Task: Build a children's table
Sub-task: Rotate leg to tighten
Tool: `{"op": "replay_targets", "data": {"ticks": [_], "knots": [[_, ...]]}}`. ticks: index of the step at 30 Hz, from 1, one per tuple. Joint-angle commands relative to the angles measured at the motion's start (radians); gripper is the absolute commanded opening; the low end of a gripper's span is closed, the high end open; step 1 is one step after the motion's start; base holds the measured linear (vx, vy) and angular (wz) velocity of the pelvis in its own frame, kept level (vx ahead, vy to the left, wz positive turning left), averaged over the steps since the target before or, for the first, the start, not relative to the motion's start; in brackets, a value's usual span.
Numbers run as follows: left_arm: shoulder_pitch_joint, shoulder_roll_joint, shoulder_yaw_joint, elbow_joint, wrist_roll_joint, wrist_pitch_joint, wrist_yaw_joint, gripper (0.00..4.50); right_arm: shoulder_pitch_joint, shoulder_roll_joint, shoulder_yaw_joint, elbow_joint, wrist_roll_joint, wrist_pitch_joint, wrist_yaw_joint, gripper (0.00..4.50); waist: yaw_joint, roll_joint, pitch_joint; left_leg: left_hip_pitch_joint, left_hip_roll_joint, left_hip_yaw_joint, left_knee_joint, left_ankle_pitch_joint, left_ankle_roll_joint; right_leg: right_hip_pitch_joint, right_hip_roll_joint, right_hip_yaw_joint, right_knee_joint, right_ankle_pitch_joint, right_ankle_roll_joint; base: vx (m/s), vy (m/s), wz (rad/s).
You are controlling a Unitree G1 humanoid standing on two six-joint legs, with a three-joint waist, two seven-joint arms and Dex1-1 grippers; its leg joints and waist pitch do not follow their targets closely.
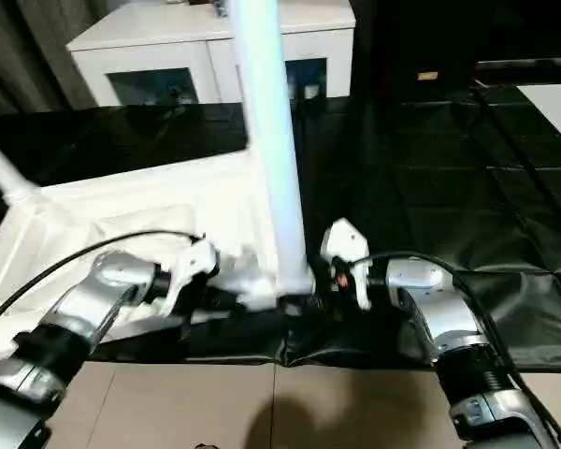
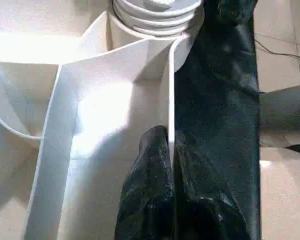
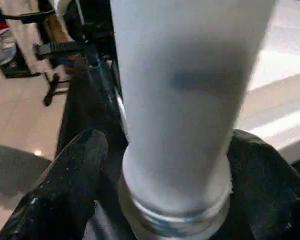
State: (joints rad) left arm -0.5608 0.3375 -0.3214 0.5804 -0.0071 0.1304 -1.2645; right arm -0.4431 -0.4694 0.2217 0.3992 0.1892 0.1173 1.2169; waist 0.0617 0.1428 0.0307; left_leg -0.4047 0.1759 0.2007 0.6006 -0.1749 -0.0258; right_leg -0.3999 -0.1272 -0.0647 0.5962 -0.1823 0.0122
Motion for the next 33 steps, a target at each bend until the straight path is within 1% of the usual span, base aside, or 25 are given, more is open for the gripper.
{"op": "replay_targets", "data": {"ticks": [1,3,5,7,8,9,10,12,13,17,18,21,23,24,25,26,27,28,29,30,31,32,33], "knots": [[-0.010,0.002,-0.013,-0.033,-0.021,-0.001,-0.034,0.00,-0.010,0.001,0.032,-0.016,-0.011,0.004,0.018,3.82,-0.003,-0.030,-0.060,0.028,0.049,-0.021,-0.078,-0.269,0.096,0.037,-0.023,0.023,-0.065,-0.193,-0.246,0.000,0.000,0.00],[-0.013,0.000,-0.013,-0.028,-0.013,-0.005,-0.017,0.00,-0.027,0.012,0.037,0.021,-0.046,-0.034,-0.008,3.82,-0.004,-0.028,-0.060,0.026,0.048,-0.022,-0.079,-0.272,0.089,0.037,-0.025,0.023,-0.065,-0.209,-0.240,0.000,0.000,0.00],[-0.010,0.000,-0.012,-0.035,-0.012,0.001,-0.011,0.00,-0.036,0.026,0.025,0.031,-0.036,-0.019,-0.017,3.53,-0.006,-0.029,-0.060,0.026,0.047,-0.023,-0.079,-0.278,0.082,0.037,-0.025,0.023,-0.065,-0.217,-0.238,0.000,0.000,0.00],[-0.009,-0.001,-0.012,-0.036,-0.012,0.001,-0.010,0.00,-0.037,0.028,0.023,0.030,-0.032,-0.014,-0.016,3.43,-0.004,-0.027,-0.061,0.030,0.049,-0.022,-0.078,-0.272,0.082,0.034,-0.024,0.024,-0.065,-0.201,-0.239,0.000,0.000,0.00],[-0.008,-0.001,-0.010,-0.039,-0.010,0.003,-0.010,0.00,-0.037,0.027,0.022,0.026,-0.031,-0.009,-0.011,3.43,-0.004,-0.028,-0.062,0.029,0.048,-0.022,-0.078,-0.263,0.085,0.035,-0.022,0.024,-0.063,-0.178,-0.244,0.000,0.000,0.00],[-0.007,-0.001,-0.010,-0.040,-0.009,0.003,-0.011,0.00,-0.036,0.027,0.022,0.025,-0.030,-0.007,-0.010,3.21,-0.004,-0.028,-0.062,0.028,0.048,-0.022,-0.077,-0.255,0.088,0.037,-0.022,0.024,-0.061,-0.166,-0.246,0.000,0.000,0.00],[-0.004,0.000,-0.009,-0.045,-0.008,0.006,-0.012,0.00,-0.036,0.025,0.021,0.021,-0.026,0.000,-0.005,3.10,-0.004,-0.027,-0.063,0.025,0.047,-0.022,-0.076,-0.243,0.096,0.039,-0.023,0.022,-0.060,-0.151,-0.247,0.000,0.000,0.00],[-0.004,0.002,-0.010,-0.046,-0.008,0.007,-0.012,0.00,-0.035,0.021,0.020,0.021,-0.022,0.003,0.001,3.00,-0.003,-0.028,-0.065,0.026,0.047,-0.022,-0.073,-0.225,0.105,0.039,-0.023,0.022,-0.058,-0.132,-0.250,0.000,0.000,0.00],[-0.003,0.003,-0.011,-0.046,-0.008,0.007,-0.012,0.00,-0.034,0.018,0.020,0.022,-0.019,0.005,0.005,2.80,-0.003,-0.028,-0.064,0.024,0.046,-0.022,-0.072,-0.220,0.110,0.040,-0.023,0.022,-0.058,-0.128,-0.253,0.000,0.000,0.00],[0.001,0.009,-0.016,-0.046,-0.006,0.009,-0.017,0.00,-0.030,0.015,0.022,0.029,-0.026,-0.001,0.015,2.71,-0.002,-0.026,-0.063,0.025,0.047,-0.022,-0.073,-0.230,0.109,0.040,-0.023,0.021,-0.059,-0.148,-0.252,0.000,0.000,0.00],[0.004,0.012,-0.017,-0.049,-0.006,0.011,-0.019,0.00,-0.028,0.015,0.021,0.029,-0.025,0.002,0.015,2.71,-0.002,-0.023,-0.064,0.025,0.047,-0.023,-0.073,-0.232,0.107,0.040,-0.023,0.021,-0.059,-0.150,-0.251,0.000,0.000,0.00],[0.008,0.014,-0.014,-0.049,0.000,0.016,-0.003,0.00,-0.030,0.034,0.003,0.040,-0.024,0.006,-0.029,2.70,-0.003,-0.025,-0.064,0.025,0.047,-0.023,-0.074,-0.236,0.103,0.041,-0.023,0.021,-0.059,-0.147,-0.252,0.000,0.000,0.00],[0.001,0.003,-0.006,-0.029,0.011,0.021,0.041,0.00,-0.044,0.061,-0.010,0.078,-0.051,-0.004,-0.119,2.70,-0.004,-0.026,-0.062,0.025,0.046,-0.023,-0.075,-0.242,0.098,0.040,-0.023,0.021,-0.060,-0.159,-0.251,0.000,0.000,0.00],[-0.020,-0.025,0.018,0.015,0.022,0.035,0.129,0.00,-0.065,0.117,-0.039,0.138,-0.086,-0.012,-0.288,2.70,-0.007,-0.028,-0.062,0.023,0.046,-0.023,-0.075,-0.241,0.095,0.038,-0.024,0.022,-0.059,-0.162,-0.250,0.000,0.000,0.00],[-0.024,-0.030,0.023,0.023,0.023,0.038,0.143,0.00,-0.068,0.126,-0.044,0.146,-0.090,-0.012,-0.313,2.70,-0.014,-0.025,-0.058,0.025,0.042,-0.024,-0.079,-0.263,0.070,0.035,-0.022,0.021,-0.064,-0.199,-0.245,0.000,0.000,0.00],[-0.050,-0.064,0.050,0.070,0.025,0.047,0.231,0.00,-0.081,0.180,-0.075,0.181,-0.101,0.001,-0.451,2.69,-0.023,-0.034,-0.056,0.023,0.039,-0.026,-0.083,-0.292,0.046,0.037,-0.023,0.019,-0.067,-0.253,-0.233,0.000,0.000,0.00],[-0.056,-0.071,0.056,0.079,0.025,0.048,0.249,0.00,-0.082,0.191,-0.081,0.185,-0.102,0.005,-0.477,2.69,-0.028,-0.031,-0.056,0.024,0.038,-0.026,-0.083,-0.303,0.036,0.037,-0.023,0.020,-0.067,-0.270,-0.226,0.000,0.000,0.00],[-0.086,-0.107,0.077,0.124,0.026,0.056,0.330,0.00,-0.088,0.249,-0.113,0.200,-0.098,0.038,-0.602,2.69,-0.035,-0.031,-0.054,0.027,0.038,-0.027,-0.086,-0.328,0.024,0.033,-0.023,0.021,-0.072,-0.294,-0.216,0.000,0.000,0.00],[-0.093,-0.115,0.082,0.135,0.027,0.057,0.351,0.00,-0.089,0.262,-0.121,0.203,-0.097,0.046,-0.631,2.69,-0.038,-0.031,-0.056,0.030,0.040,-0.029,-0.087,-0.330,0.016,0.034,-0.023,0.022,-0.072,-0.286,-0.210,0.000,0.000,0.00],[-0.112,-0.137,0.097,0.162,0.028,0.064,0.410,0.00,-0.092,0.289,-0.133,0.209,-0.099,0.063,-0.691,2.69,-0.039,-0.032,-0.058,0.028,0.041,-0.030,-0.088,-0.326,0.016,0.036,-0.022,0.021,-0.072,-0.274,-0.209,0.000,0.000,0.00],[-0.128,-0.155,0.108,0.184,0.025,0.072,0.450,0.00,-0.094,0.306,-0.132,0.216,-0.112,0.068,-0.737,2.69,-0.038,-0.034,-0.057,0.028,0.038,-0.028,-0.086,-0.324,0.023,0.034,-0.022,0.021,-0.074,-0.266,-0.208,0.000,0.000,0.00],[-0.150,-0.180,0.124,0.214,0.021,0.088,0.507,0.00,-0.098,0.327,-0.129,0.228,-0.131,0.073,-0.795,2.69,-0.039,-0.034,-0.057,0.031,0.035,-0.025,-0.084,-0.315,0.022,0.030,-0.022,0.023,-0.075,-0.263,-0.209,0.000,0.000,0.00],[-0.178,-0.213,0.145,0.253,0.016,0.104,0.592,0.00,-0.108,0.360,-0.137,0.248,-0.140,0.081,-0.868,2.69,-0.038,-0.035,-0.058,0.029,0.034,-0.026,-0.084,-0.306,0.025,0.034,-0.023,0.023,-0.075,-0.261,-0.208,0.000,0.000,0.00]]}}
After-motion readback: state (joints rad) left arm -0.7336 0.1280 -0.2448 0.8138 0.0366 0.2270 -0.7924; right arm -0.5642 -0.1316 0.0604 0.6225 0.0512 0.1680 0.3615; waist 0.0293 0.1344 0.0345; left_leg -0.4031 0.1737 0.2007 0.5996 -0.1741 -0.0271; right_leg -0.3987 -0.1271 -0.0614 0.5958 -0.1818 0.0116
